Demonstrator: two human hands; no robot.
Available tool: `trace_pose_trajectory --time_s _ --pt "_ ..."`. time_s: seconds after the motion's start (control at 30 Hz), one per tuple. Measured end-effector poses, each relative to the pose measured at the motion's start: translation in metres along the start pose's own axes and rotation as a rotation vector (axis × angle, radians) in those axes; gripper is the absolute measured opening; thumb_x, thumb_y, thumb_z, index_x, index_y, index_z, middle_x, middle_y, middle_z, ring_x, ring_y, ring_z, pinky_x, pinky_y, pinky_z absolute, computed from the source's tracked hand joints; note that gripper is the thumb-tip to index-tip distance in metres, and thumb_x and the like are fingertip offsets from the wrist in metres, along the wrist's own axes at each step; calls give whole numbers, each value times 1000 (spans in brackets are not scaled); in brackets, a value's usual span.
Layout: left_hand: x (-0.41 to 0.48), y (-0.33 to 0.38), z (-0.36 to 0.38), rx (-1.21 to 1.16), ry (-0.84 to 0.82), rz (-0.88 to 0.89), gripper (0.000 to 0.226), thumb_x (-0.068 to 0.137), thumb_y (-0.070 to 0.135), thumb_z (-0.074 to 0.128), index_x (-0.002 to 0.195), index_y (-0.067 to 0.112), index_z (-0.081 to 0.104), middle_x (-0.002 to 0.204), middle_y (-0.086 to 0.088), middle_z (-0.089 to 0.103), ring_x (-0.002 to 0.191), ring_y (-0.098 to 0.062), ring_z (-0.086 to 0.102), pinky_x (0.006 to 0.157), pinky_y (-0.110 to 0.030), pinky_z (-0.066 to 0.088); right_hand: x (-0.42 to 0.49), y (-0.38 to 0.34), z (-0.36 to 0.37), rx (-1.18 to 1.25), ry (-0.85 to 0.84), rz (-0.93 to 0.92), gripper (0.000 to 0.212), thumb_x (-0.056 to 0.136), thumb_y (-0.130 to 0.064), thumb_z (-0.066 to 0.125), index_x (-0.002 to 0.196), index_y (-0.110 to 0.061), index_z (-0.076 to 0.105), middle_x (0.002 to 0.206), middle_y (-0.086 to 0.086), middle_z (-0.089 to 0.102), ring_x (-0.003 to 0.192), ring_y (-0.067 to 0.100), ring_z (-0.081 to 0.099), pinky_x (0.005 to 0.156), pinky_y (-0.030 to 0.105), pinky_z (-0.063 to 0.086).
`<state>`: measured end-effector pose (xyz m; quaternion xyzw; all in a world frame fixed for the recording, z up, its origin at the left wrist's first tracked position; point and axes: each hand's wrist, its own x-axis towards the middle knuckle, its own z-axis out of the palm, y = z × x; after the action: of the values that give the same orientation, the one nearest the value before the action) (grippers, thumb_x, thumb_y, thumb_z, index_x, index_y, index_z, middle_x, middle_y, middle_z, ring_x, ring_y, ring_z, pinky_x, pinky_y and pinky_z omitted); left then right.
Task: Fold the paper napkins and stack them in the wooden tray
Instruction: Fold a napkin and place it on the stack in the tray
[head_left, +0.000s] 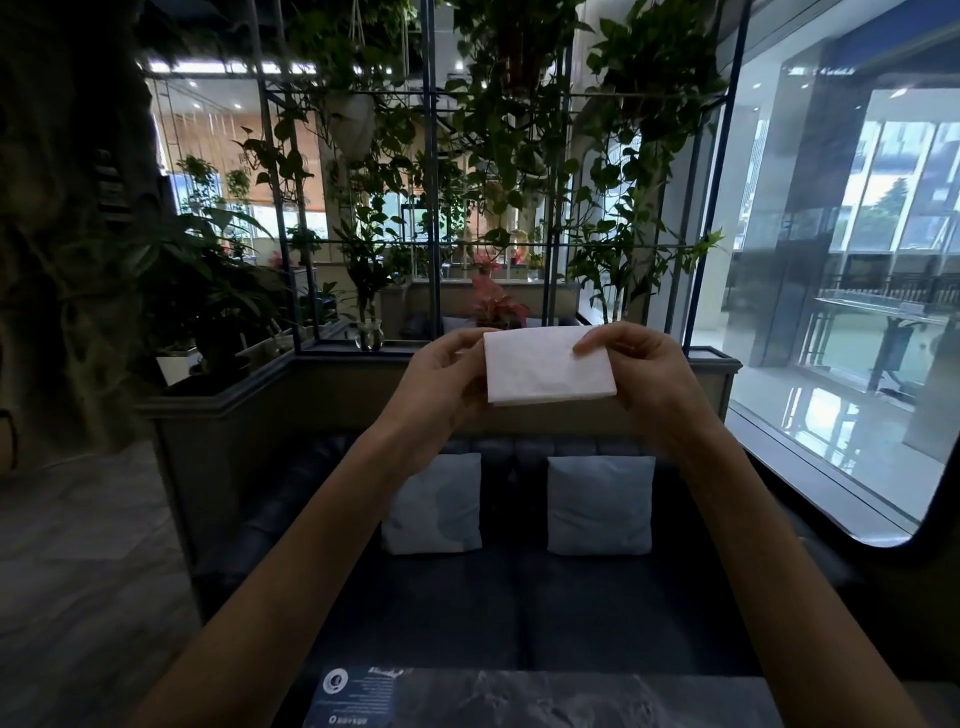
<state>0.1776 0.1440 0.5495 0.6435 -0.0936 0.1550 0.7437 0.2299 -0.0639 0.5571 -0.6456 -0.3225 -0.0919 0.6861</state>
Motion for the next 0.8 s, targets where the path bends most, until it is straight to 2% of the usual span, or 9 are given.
trace_pose_trajectory --time_s 0.07,0.17,0.27,0.4,0.5,0.6,0.67,0.73,0.8 --pt "-1 0 0 -31 -37 -35 22 102 23 50 113 16 68 116 -8 73 106 -24 70 87 -45 58 -1 0 1 5 1 -6 27 97 1 54 80 -13 70 85 -8 74 70 -1 68 55 12 48" --pt "-4 3 3 -134 -62 -91 30 105 27 41 112 12 66 111 -9 74 100 -24 72 76 -39 61 -1 1 0 -19 -18 -24 26 96 3 54 80 -12 68 87 -7 72 72 -3 68 58 12 49" --pt "-5 6 2 -131 -52 -96 39 101 40 45 113 9 65 110 -12 75 98 -24 73 74 -36 61 -2 4 0 -50 -42 -32 27 96 2 55 80 -14 69 86 -10 73 79 0 68 63 16 52" --pt "-6 1 -1 18 6 8 23 93 13 65 115 7 66 105 -9 75 97 -23 73 83 -36 59 -1 5 1 -58 -67 24 32 97 -1 52 84 -21 74 92 -10 73 83 10 66 71 27 52" --pt "-8 0 -1 68 65 48 21 91 5 67 111 9 67 102 -9 76 95 -24 74 83 -38 59 1 1 3 73 -132 150 37 99 -3 41 95 -14 76 107 6 68 93 26 62 75 31 50" --pt "-8 -1 -3 85 101 63 21 91 5 66 111 10 66 105 -10 75 97 -26 74 85 -41 59 -2 -1 7 -23 -104 137 25 102 -19 48 109 -16 72 110 6 63 90 16 61 68 22 51" --pt "-10 -2 -6 115 88 52 23 91 3 65 113 9 64 109 -11 74 100 -27 72 84 -40 60 -2 0 8 -138 -48 47 23 97 -17 59 118 -21 69 104 6 62 79 3 62 62 17 51" --pt "-14 -2 -7 181 26 -4 27 92 1 63 117 9 59 116 -13 70 100 -27 72 78 -37 61 -1 2 11 -156 -25 -27 34 94 -10 64 126 -23 63 98 6 66 76 -1 65 67 19 55" --pt "-19 -2 -7 231 -75 -99 27 95 7 60 122 10 56 118 -11 66 98 -25 71 72 -32 60 1 1 14 -157 -38 -66 44 92 -6 65 132 -24 57 94 2 71 83 2 69 77 23 59"
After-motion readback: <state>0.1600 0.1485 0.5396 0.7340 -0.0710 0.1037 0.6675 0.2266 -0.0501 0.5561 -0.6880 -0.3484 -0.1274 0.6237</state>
